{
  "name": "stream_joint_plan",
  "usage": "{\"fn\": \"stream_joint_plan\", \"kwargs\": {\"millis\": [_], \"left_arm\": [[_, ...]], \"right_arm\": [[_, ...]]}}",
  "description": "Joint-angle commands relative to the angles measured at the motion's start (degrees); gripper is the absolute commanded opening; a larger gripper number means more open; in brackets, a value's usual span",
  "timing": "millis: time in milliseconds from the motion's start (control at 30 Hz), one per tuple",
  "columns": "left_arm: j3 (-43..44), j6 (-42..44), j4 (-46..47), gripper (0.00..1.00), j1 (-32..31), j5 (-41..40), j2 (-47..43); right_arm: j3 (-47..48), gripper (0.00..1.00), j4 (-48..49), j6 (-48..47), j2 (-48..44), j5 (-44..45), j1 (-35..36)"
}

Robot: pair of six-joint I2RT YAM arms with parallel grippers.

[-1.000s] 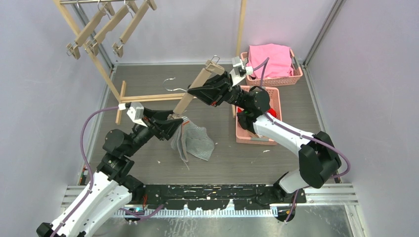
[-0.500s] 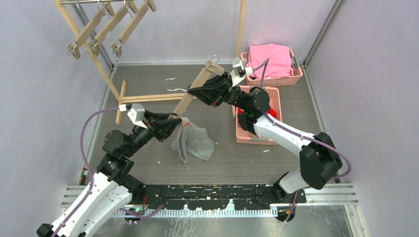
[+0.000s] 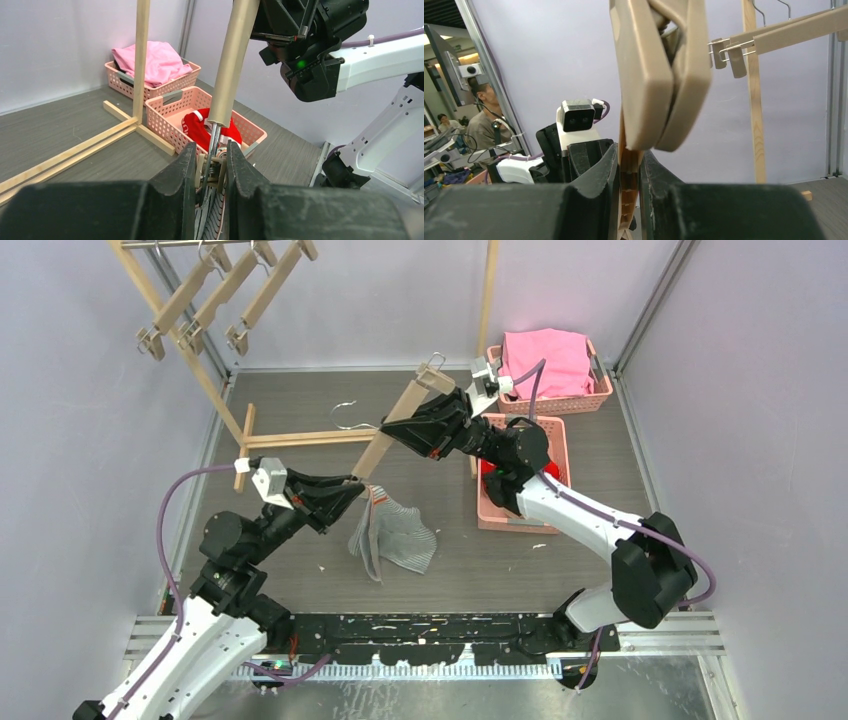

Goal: Remove the underwear clipped to the hanger

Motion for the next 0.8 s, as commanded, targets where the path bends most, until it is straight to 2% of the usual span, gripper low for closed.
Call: {"fn": "stream_joint_plan", "kwargs": {"millis": [0, 33, 67, 367, 467, 533, 633, 667, 767], "left_arm": [[2.20, 1.15, 0.88, 0.20, 0.05, 2.61, 0.31], [2.30, 1.07, 0.83, 0.30, 0.05, 3.30, 0.45], [2.32, 0.98, 0.83, 0.34, 0.05, 3.80, 0.53], [0.60, 0.52, 2.38, 0.30, 0.04, 6.49, 1.00], [0.13, 0.61, 3.11, 0.22, 0.05, 7.59, 0.87], [0.05, 0.92, 3.33, 0.02, 0.05, 9.11, 0.95], [-0.41, 0.98, 3.65, 0.01, 0.05, 11.18, 0.47], [-0.25, 0.95, 3.38, 0.09, 0.05, 11.64, 0.31], [-0.32, 0.79, 2.96, 0.52, 0.05, 12.07, -0.66]], "right_arm": [[-0.49, 0.01, 2.69, -2.58, -3.09, 3.50, -0.63], [-0.62, 0.01, 3.45, -2.17, -3.21, 3.63, -0.56], [-0.80, 0.01, 4.14, -1.75, -3.22, 3.78, -0.62], [-0.51, 0.01, 5.04, -1.00, -3.20, 4.56, -0.56], [-0.58, 0.01, 4.94, -1.15, -3.46, 4.76, -0.61], [-0.63, 0.01, 4.72, -1.35, -3.70, 5.13, -0.72], [-0.71, 0.01, 4.58, -1.39, -3.83, 5.48, -0.65], [-0.70, 0.01, 4.55, -1.23, -3.91, 5.40, -0.68], [-0.93, 0.01, 4.65, -0.96, -4.15, 5.37, -0.70]]}}
